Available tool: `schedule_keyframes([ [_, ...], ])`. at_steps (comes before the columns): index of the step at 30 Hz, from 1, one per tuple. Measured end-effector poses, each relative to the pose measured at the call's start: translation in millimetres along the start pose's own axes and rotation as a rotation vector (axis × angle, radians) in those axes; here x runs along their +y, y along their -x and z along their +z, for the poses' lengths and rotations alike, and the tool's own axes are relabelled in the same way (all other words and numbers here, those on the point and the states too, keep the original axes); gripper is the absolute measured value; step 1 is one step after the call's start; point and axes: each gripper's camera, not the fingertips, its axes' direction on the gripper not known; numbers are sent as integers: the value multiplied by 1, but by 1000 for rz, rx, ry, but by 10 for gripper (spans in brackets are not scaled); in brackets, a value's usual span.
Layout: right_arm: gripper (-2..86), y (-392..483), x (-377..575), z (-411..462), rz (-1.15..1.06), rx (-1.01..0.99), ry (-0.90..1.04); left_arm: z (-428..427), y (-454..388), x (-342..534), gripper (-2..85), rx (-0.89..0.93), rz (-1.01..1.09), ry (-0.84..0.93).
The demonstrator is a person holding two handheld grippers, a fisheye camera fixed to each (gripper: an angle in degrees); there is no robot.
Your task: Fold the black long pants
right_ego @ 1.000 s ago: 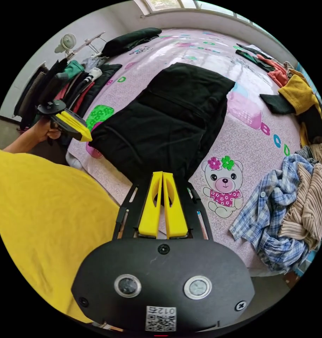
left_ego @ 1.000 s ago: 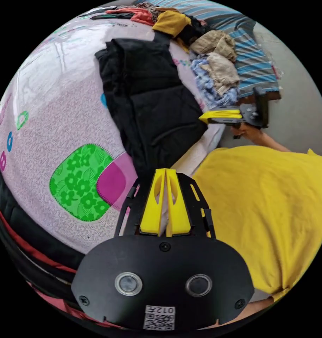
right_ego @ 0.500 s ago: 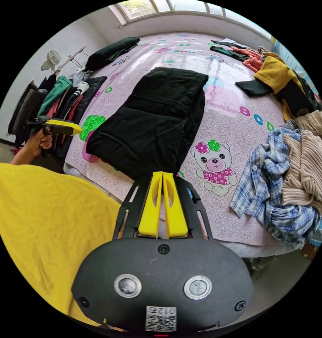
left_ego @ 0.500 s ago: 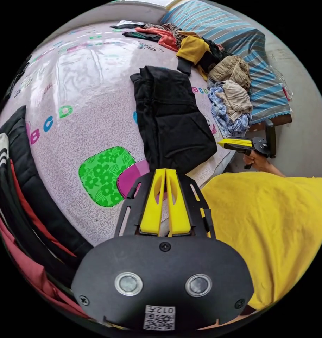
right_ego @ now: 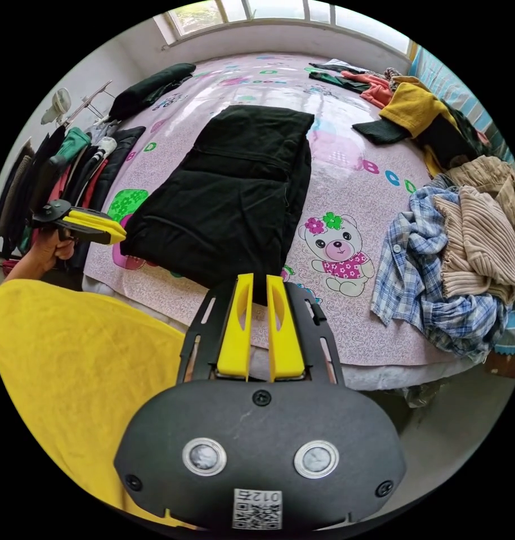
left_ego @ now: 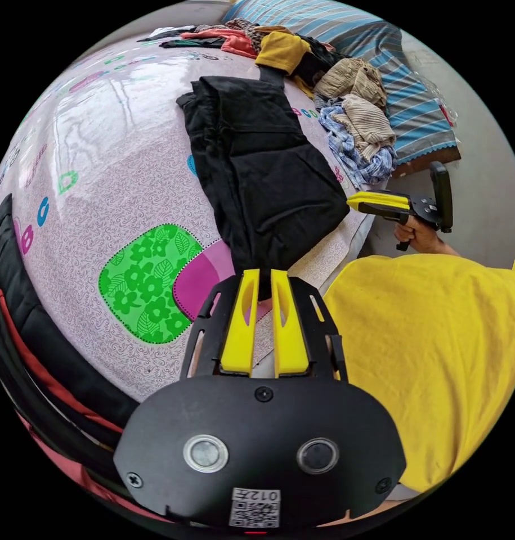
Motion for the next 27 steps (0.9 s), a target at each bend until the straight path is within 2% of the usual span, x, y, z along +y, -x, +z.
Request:
schedule_keyframes([
  [5,48,-1,-8,20,14,5,104,-6,1,0,4,-10,44,1],
  [10,8,-22,-9,9,55,-34,114,-38,33,18,5,120,-48,-151],
  [13,2,-39,-4,5,76,-125,108,-26,36,20,4,95,-39,-80],
  [16,1,-45,1,19,52,-122,163,-5,31,18,4,79,-37,-6],
  [20,2,-43,0,37,-18,-99,197,5,30,17,3,73,-96,-5],
  [23,7,-47,-5,45,-67,-155,239,4,25,17,4,76,-116,-18],
  [27,24,-70,-12,24,-78,-203,135,3,17,15,4,54,-137,-17],
])
